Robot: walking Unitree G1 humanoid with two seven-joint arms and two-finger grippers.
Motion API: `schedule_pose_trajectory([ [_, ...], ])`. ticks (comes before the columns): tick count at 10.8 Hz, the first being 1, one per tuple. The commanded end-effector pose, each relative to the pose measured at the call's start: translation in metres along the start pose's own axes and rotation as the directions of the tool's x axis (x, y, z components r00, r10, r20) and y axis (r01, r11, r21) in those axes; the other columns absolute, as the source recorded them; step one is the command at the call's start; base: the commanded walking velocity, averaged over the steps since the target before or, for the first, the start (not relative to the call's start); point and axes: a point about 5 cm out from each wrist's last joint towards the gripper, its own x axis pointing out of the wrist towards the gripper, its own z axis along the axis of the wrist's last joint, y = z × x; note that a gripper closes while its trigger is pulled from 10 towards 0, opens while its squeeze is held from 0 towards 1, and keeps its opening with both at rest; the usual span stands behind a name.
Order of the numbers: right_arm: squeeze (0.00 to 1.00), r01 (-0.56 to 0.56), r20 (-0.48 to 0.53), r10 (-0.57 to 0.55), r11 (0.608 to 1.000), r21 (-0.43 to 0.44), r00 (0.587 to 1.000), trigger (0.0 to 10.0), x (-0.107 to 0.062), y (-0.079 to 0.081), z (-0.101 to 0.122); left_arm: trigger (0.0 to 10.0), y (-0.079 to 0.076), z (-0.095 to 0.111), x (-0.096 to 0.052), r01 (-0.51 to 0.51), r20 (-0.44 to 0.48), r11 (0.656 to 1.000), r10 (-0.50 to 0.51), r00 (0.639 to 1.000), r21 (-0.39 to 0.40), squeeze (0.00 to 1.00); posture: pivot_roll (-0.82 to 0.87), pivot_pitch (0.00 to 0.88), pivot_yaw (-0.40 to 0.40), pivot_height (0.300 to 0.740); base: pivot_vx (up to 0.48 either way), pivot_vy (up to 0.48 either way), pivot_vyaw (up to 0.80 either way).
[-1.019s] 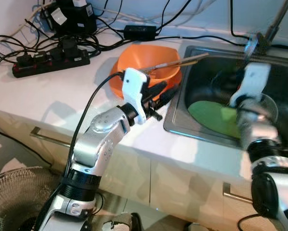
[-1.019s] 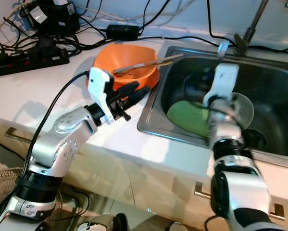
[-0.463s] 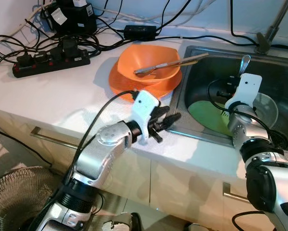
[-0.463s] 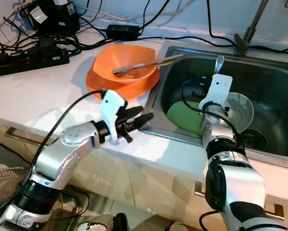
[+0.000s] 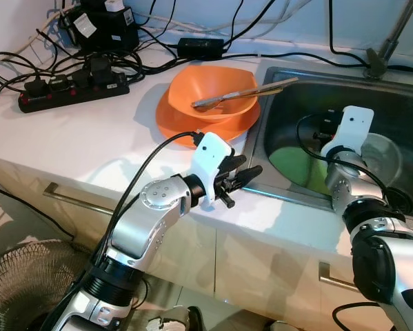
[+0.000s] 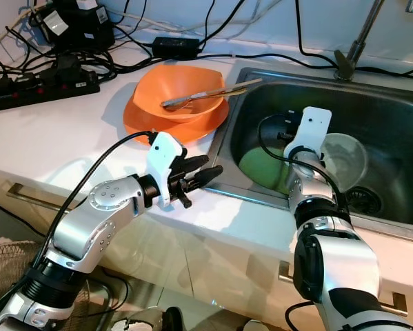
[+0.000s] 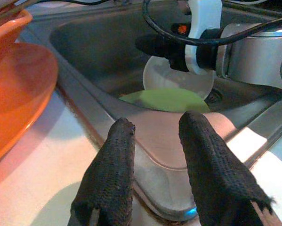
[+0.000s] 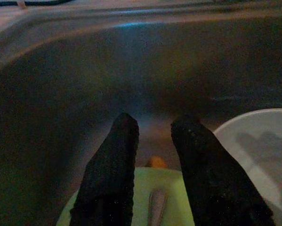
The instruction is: Kitchen organization
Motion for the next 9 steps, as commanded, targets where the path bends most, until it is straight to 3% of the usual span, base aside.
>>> schedule_pose_trajectory([
  [1,1.0,-0.019,0.011,0.019,1.0,-0.001,1.0,10.0,-0.001,0.007,-0.001,10.0,-0.004,0.001,0.0,0.019,-0.005,1.0,-0.019,1.0,0.019,0.0,0.09,0.028,0.087,0.74,0.0,0.0,0.0],
  [2,0.0,-0.039,0.08,0.043,0.998,-0.052,0.996,10.0,0.0,0.011,0.01,10.0,-0.004,0.004,0.002,0.006,0.018,1.0,-0.006,1.0,0.024,0.0,0.09,0.024,0.086,0.74,0.0,0.0,0.0],
  [5,0.0,-0.061,0.262,0.06,0.998,-0.004,0.963,10.0,-0.001,0.015,0.042,10.0,0.002,0.015,0.006,-0.07,0.098,0.996,0.064,0.993,0.052,0.0,0.07,0.03,0.082,0.74,0.0,0.0,0.0],
  [7,0.0,-0.047,0.386,0.058,0.998,-0.038,0.921,10.0,-0.009,0.01,0.059,10.0,0.003,0.019,0.008,-0.095,0.131,0.994,0.087,0.987,0.051,0.0,0.05,0.057,0.076,0.74,0.0,0.0,0.0],
  [9,0.0,-0.054,0.42,0.072,0.997,-0.055,0.905,10.0,-0.016,0.006,0.063,10.0,0.001,0.019,0.01,-0.093,0.14,0.995,0.086,0.986,0.048,0.0,0.04,0.068,0.068,0.74,0.0,0.0,0.0],
])
